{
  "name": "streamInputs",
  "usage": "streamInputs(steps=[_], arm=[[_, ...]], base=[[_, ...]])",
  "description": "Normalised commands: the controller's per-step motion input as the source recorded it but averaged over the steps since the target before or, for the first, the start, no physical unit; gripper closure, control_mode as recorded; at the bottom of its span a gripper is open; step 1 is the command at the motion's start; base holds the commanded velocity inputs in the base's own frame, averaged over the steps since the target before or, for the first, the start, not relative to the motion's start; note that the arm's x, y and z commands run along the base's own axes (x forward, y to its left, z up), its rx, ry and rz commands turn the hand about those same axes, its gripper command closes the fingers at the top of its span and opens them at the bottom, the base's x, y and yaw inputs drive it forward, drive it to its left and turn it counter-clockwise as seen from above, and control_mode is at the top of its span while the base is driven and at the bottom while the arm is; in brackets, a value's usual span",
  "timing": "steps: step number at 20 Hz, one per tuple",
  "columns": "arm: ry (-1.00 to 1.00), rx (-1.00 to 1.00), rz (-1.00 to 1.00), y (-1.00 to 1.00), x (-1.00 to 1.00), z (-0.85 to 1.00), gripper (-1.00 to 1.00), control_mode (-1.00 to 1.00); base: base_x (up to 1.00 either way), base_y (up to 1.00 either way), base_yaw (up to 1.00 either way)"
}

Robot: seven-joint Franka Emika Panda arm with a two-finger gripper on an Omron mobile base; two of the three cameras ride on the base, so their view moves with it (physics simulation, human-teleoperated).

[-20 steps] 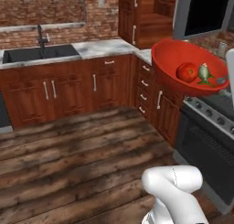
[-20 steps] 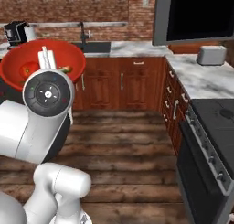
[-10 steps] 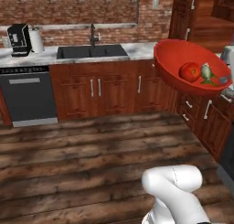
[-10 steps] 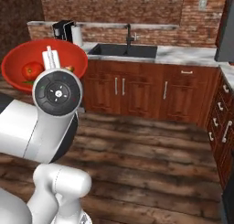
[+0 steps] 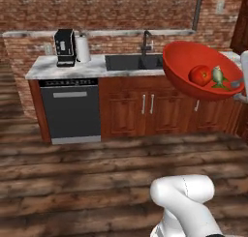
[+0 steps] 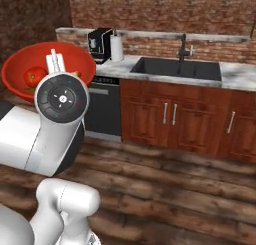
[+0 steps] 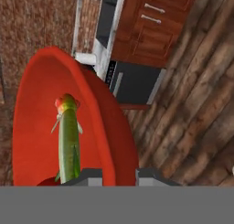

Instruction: The microwave is finished heating the fish and tomato. Take the bowl containing the food and place it on the dining counter.

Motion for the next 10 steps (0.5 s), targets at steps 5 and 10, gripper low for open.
streamInputs(steps=[5, 10], arm=[[0.00, 0.00, 0.00, 0.00, 0.00, 0.00, 1.00, 1.00], [0.00, 0.00, 0.00, 0.00, 0.00, 0.00, 1.00, 1.00]], base=[[1.00, 1.00, 0.14], [1.00, 1.00, 0.11]])
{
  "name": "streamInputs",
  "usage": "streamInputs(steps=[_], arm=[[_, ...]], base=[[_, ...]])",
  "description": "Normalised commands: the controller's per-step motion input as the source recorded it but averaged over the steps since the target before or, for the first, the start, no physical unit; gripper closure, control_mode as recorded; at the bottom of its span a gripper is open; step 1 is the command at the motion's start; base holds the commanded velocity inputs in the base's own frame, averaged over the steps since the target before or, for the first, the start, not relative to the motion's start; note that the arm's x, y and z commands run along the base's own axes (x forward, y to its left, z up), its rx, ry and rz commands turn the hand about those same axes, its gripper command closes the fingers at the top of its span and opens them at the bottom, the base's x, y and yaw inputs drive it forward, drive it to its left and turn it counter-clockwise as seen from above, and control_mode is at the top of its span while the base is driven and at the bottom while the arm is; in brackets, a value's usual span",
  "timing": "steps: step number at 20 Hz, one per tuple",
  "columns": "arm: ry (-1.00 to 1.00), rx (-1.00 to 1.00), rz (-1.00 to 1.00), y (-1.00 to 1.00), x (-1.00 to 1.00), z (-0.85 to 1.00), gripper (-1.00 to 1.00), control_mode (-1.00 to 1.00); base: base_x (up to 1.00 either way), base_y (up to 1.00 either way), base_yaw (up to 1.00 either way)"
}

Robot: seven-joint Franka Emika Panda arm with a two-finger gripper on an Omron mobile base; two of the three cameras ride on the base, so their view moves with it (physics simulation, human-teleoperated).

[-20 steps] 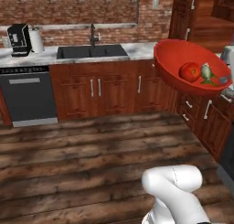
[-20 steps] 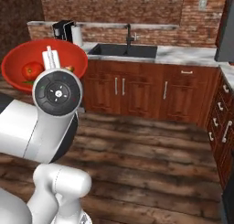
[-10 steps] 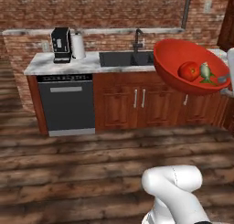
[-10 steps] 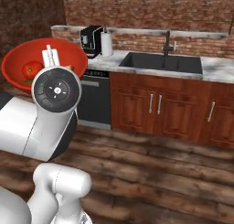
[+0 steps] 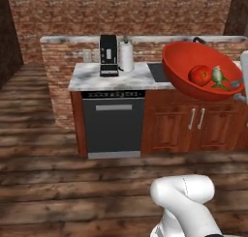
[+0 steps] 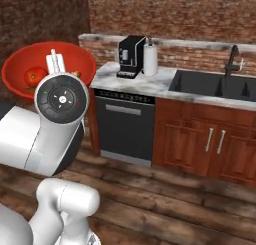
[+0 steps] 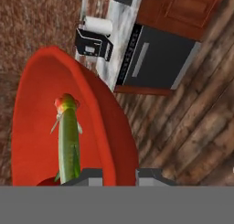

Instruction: The microwave is finished heating the fish and tomato. Take the bowl containing the food and place it on the dining counter.

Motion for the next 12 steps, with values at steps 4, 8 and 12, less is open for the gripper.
streamInputs(steps=[4, 8, 12], arm=[[0.00, 0.00, 0.00, 0.00, 0.00, 0.00, 1.00, 1.00], [0.00, 0.00, 0.00, 0.00, 0.00, 0.00, 1.00, 1.00], [0.00, 0.00, 0.00, 0.00, 0.00, 0.00, 1.00, 1.00]], base=[[1.00, 1.00, 0.05], [1.00, 1.00, 0.00], [1.00, 1.00, 0.00]])
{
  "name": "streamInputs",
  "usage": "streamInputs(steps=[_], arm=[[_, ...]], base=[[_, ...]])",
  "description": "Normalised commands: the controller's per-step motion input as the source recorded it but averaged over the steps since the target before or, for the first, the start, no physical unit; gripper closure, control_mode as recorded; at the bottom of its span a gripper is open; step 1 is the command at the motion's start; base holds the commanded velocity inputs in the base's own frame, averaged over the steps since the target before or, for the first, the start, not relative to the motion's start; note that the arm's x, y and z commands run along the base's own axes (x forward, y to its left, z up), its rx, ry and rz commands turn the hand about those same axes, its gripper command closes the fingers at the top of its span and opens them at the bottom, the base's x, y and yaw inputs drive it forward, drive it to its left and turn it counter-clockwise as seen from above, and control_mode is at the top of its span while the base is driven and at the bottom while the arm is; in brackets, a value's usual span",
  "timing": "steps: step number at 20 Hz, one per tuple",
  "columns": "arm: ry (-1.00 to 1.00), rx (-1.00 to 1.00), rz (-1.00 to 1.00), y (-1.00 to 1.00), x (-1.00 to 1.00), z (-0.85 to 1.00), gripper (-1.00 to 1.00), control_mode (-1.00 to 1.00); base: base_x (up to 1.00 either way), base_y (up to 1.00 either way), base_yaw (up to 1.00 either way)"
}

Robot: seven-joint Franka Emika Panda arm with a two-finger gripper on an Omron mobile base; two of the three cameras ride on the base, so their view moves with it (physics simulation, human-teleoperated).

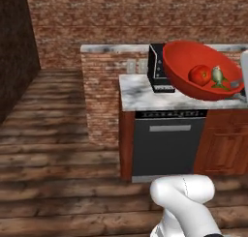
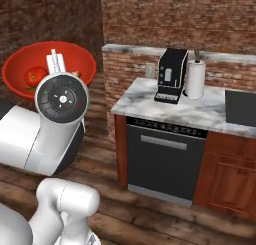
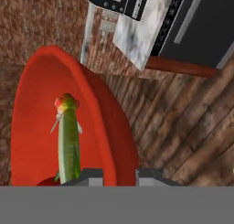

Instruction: The microwave is finished heating the fish and tomato. Take the bowl containing the food and place it on the dining counter.

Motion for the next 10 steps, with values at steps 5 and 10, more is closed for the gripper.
streamInputs(steps=[5, 10], arm=[[0.00, 0.00, 0.00, 0.00, 0.00, 0.00, 1.00, 1.00], [0.00, 0.00, 0.00, 0.00, 0.00, 0.00, 1.00, 1.00]], base=[[1.00, 1.00, -0.01], [1.00, 1.00, -0.15]])
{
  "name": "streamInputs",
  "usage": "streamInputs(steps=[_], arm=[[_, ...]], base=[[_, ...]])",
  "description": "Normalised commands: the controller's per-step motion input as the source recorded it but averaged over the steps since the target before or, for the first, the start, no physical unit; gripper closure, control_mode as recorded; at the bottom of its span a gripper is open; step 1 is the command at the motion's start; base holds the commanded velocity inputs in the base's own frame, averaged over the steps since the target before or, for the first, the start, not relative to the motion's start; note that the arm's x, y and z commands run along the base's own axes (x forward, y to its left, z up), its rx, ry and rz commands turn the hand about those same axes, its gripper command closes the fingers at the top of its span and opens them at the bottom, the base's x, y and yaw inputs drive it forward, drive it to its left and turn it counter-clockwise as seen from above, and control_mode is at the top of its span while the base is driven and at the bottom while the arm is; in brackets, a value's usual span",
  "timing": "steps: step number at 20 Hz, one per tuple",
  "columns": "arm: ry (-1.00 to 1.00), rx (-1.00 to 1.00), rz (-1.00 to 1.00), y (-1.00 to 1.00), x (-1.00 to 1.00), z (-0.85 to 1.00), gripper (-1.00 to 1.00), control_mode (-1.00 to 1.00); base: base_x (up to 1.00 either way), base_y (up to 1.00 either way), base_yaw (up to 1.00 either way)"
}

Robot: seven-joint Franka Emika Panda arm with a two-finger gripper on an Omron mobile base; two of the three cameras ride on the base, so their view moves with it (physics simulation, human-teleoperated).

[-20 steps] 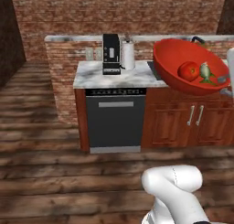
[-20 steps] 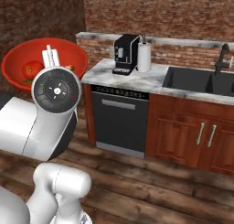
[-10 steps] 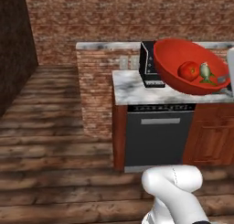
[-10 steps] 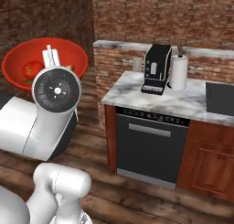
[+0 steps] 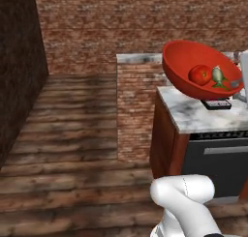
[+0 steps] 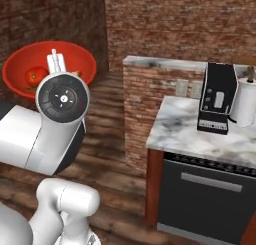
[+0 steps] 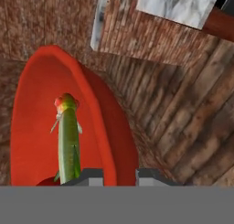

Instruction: The microwave is finished heating the fish and tomato. Take the bowl containing the food and place it on the dining counter.

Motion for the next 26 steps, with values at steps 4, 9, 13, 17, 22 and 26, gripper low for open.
streamInputs(steps=[4, 9, 13, 17, 22, 26], arm=[[0.00, 0.00, 0.00, 0.00, 0.00, 0.00, 1.00, 1.00], [0.00, 0.00, 0.00, 0.00, 0.00, 0.00, 1.00, 1.00], [0.00, 0.00, 0.00, 0.00, 0.00, 0.00, 1.00, 1.00], [0.00, 0.00, 0.00, 0.00, 0.00, 0.00, 1.00, 1.00], [0.00, 0.00, 0.00, 0.00, 0.00, 0.00, 1.00, 1.00], [0.00, 0.00, 0.00, 0.00, 0.00, 0.00, 1.00, 1.00]], base=[[1.00, 1.00, -0.29], [1.00, 1.00, -0.42], [1.00, 1.00, -0.48], [1.00, 1.00, -0.49], [1.00, 1.00, -0.51], [1.00, 0.98, -0.58]])
